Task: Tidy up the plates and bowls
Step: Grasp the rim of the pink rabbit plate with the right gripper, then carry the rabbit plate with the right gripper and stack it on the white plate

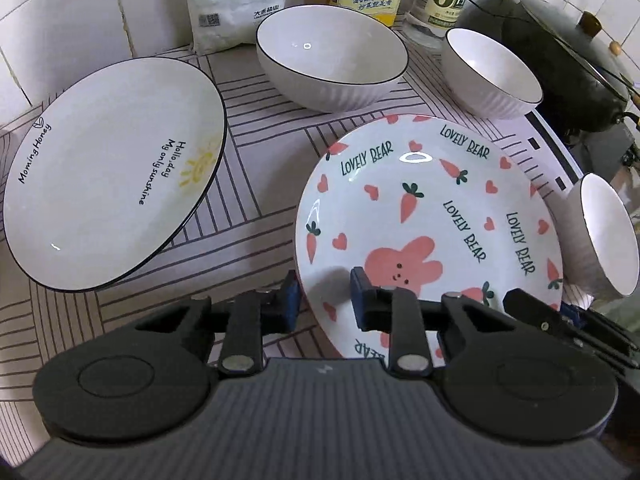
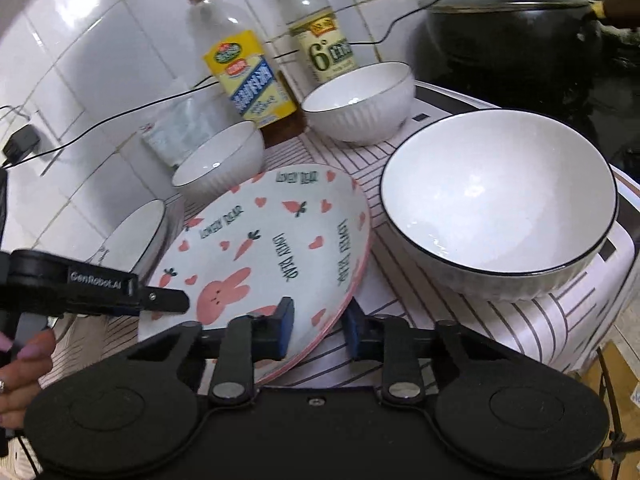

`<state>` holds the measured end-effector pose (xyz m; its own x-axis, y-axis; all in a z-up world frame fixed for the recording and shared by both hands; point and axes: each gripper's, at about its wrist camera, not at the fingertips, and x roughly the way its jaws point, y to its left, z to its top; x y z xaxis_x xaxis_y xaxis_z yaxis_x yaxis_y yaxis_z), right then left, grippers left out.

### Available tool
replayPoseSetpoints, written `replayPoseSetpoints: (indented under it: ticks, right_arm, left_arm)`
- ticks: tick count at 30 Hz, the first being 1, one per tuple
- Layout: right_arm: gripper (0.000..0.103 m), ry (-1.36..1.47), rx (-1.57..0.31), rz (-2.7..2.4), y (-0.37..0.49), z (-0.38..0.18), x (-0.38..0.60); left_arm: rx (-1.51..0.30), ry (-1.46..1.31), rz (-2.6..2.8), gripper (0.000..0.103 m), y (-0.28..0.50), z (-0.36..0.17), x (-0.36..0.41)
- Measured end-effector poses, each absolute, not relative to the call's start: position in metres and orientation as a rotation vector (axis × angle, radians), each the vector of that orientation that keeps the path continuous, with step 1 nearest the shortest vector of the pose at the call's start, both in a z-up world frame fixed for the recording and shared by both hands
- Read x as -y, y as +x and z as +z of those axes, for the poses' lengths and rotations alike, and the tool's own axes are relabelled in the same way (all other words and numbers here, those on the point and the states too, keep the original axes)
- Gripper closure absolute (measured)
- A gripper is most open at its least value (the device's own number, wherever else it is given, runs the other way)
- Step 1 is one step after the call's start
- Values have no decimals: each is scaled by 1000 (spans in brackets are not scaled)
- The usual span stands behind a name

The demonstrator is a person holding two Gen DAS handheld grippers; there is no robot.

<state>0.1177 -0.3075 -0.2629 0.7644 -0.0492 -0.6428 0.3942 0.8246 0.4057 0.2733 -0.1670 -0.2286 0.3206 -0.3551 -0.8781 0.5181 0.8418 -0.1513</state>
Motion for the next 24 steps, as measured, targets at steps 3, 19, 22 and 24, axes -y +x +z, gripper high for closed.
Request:
replayPoseSetpoints:
  ticks: [3, 19, 22, 24]
  right_arm:
    - [80, 574, -658, -276, 116, -264, 308]
    - [82, 542, -750, -125, 121, -238, 313]
    - [82, 530, -756, -87, 118, -229, 310]
    - [82, 538, -758, -57, 116, -221, 308]
  left_arm:
    - [-1113, 141, -580, 78, 275, -230, 165]
    - [-1161, 97, -606, 74, 262, -214, 137]
    - [-1164, 91, -596, 74, 254, -201, 128]
    - [-1147, 91, -575, 74, 247, -191, 121]
